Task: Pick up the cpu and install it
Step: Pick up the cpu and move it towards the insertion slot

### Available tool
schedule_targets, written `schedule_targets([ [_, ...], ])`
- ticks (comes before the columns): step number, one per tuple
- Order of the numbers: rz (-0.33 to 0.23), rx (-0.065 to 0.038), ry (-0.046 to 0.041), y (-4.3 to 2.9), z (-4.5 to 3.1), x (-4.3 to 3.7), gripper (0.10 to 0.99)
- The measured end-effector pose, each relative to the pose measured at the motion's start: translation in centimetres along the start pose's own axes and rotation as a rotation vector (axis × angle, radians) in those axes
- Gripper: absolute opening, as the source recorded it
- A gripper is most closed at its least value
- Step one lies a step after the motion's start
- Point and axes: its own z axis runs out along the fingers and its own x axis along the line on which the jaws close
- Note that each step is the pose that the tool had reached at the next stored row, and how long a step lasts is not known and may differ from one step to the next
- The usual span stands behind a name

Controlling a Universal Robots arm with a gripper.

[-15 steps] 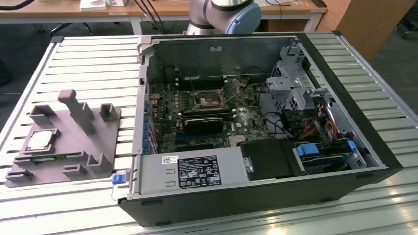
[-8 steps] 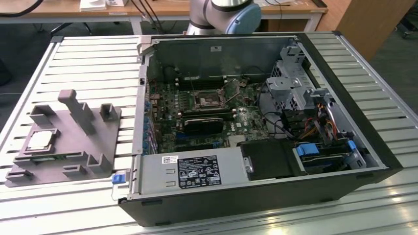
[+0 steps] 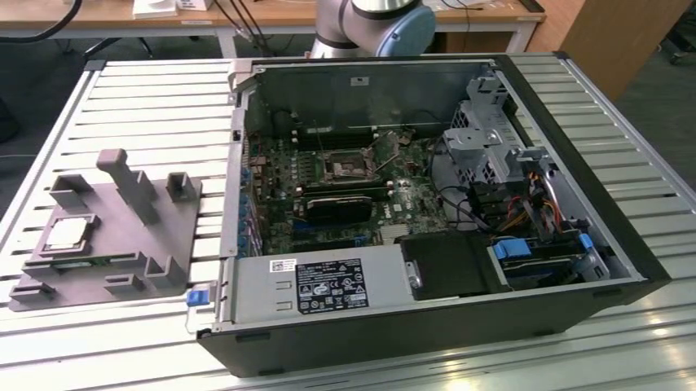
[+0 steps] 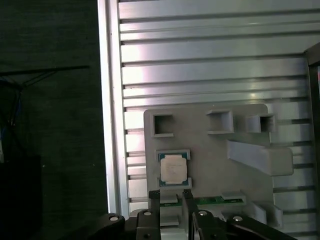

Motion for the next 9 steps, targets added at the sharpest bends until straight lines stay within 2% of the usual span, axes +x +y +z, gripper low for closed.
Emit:
schedule_targets([
  [1, 0.000, 0.000, 0.0017, 0.00, 0.17, -0.03, 0.290],
  [3, -0.001, 0.000, 0.0031, -0.05, 0.54, -0.06, 0.408],
  [4, -0.004, 0.000, 0.0035, -0.09, 0.73, -0.07, 0.408],
  [6, -0.008, -0.002, 0.0041, -0.16, 1.07, -0.07, 0.525],
  [7, -0.009, -0.003, 0.0043, -0.21, 1.25, -0.08, 0.525],
  [9, -0.010, -0.005, 0.0057, -0.31, 1.59, -0.08, 0.639],
])
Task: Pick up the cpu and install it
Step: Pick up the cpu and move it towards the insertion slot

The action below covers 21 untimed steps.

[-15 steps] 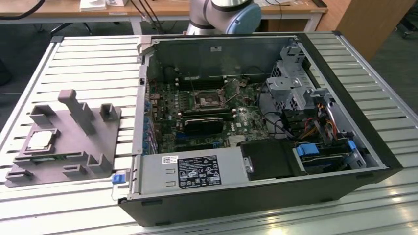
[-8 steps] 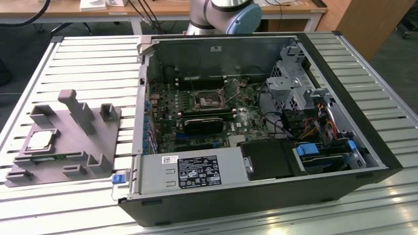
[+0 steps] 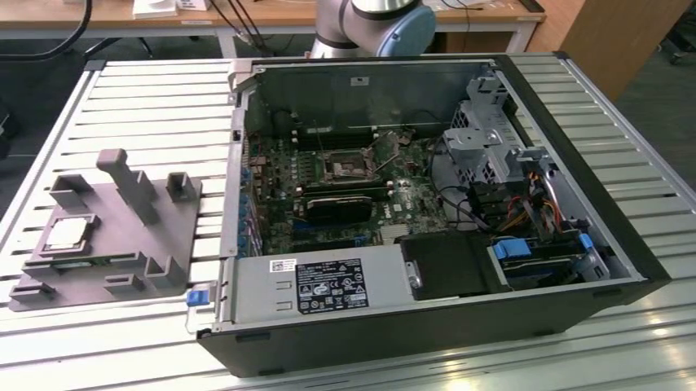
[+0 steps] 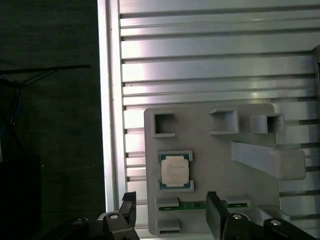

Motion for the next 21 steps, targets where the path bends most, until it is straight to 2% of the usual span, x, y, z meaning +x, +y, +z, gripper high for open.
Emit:
schedule_targets([
  [1, 0.000, -0.001, 0.0007, -0.05, 0.17, 0.00, 0.639],
  [2, -0.001, -0.001, 0.0015, -0.10, 0.34, 0.00, 0.706],
  [5, -0.001, -0.002, 0.0062, -0.15, 0.85, 0.00, 0.706],
  [13, 0.000, -0.001, 0.0265, -0.24, 2.19, -0.05, 0.706],
  [21, -0.001, -0.002, 0.0277, -0.41, 3.39, -0.13, 0.706],
])
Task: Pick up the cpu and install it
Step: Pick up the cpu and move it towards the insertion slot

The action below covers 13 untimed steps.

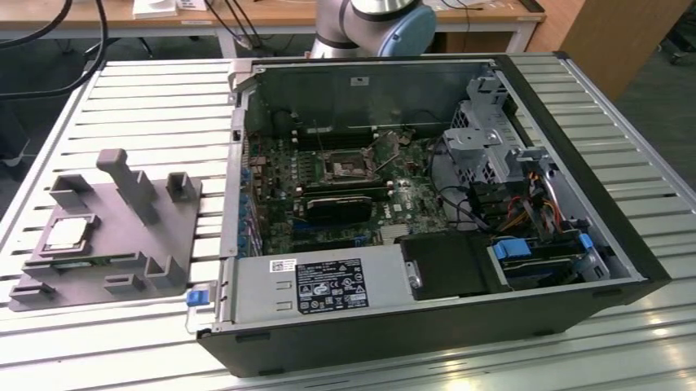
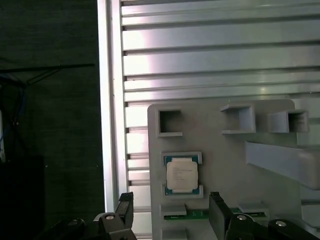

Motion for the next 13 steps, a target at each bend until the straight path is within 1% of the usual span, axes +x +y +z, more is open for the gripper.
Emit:
schedule_targets([
  [5, -0.007, 0.000, -0.0001, -0.01, 0.84, -0.53, 0.706],
  [11, -0.046, 0.001, 0.0012, -0.05, 1.68, -0.60, 0.706],
  [13, -0.047, 0.001, -0.0016, -0.07, 2.01, -0.61, 0.706],
])
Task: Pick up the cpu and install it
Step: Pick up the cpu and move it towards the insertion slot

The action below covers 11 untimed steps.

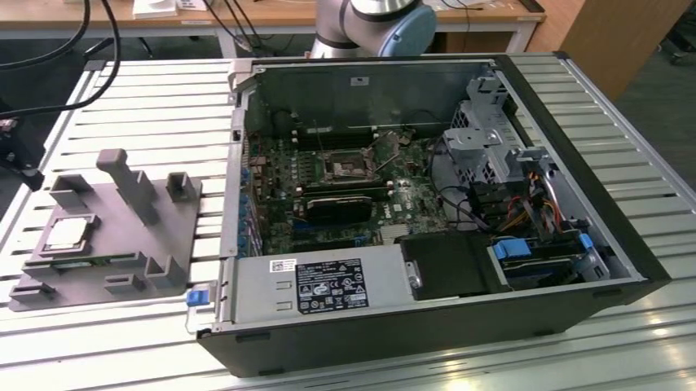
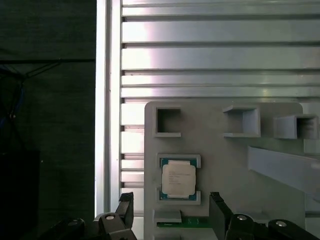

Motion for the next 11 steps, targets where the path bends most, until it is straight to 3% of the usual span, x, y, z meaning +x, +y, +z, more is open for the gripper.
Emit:
schedule_targets([
  [5, -0.001, 0.000, -0.0115, -0.04, 0.70, -0.01, 0.706],
  [11, -0.001, 0.000, -0.0122, -0.11, 1.78, -0.04, 0.706],
])
